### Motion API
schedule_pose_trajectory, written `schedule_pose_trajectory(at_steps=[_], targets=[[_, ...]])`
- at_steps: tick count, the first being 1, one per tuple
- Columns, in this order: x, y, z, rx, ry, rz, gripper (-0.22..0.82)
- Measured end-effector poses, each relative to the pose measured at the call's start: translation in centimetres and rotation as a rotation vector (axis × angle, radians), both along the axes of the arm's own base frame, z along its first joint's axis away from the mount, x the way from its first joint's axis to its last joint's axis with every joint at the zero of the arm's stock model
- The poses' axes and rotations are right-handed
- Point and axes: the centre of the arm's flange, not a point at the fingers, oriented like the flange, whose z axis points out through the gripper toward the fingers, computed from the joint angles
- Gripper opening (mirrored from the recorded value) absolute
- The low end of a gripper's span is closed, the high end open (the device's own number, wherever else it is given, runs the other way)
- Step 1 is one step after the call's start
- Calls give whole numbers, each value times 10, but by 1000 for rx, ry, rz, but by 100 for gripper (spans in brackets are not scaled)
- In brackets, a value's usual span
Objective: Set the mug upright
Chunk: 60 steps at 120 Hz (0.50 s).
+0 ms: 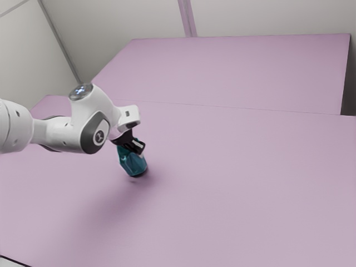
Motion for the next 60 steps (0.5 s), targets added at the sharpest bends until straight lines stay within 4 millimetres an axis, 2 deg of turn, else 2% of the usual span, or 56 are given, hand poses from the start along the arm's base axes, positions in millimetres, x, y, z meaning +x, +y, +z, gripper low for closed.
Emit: schedule_pose_trajectory(at_steps=[17, 42, 60], targets=[[0, -6, -4, -11, 10, 27, -14], [-1, -15, 1, -28, 14, 54, 22], [-2, -20, 19, -43, -9, 70, 38]])
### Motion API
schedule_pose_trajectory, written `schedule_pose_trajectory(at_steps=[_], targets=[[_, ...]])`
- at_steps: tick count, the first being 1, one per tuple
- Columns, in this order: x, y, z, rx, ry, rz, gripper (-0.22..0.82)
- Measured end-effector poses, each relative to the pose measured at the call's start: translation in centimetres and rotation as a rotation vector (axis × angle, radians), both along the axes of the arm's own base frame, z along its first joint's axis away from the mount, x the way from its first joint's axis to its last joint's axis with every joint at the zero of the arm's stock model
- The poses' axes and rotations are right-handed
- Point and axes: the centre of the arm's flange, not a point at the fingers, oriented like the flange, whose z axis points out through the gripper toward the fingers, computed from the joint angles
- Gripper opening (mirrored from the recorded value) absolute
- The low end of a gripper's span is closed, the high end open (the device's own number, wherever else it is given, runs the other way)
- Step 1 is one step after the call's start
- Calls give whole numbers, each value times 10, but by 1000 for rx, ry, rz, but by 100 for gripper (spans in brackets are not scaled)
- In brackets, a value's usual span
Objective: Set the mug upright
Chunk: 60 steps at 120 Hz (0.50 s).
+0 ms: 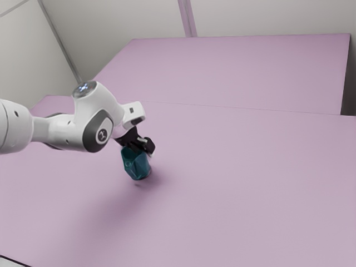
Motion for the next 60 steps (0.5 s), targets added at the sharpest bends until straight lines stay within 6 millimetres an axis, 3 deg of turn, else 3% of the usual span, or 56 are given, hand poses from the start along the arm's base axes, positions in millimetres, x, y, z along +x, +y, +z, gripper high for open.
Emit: schedule_pose_trajectory(at_steps=[24, 40, 60], targets=[[-1, 1, 39, -17, -31, 21, 48], [49, -7, 113, -6, -46, -11, 53], [76, -8, 193, 20, -17, -71, 57]])
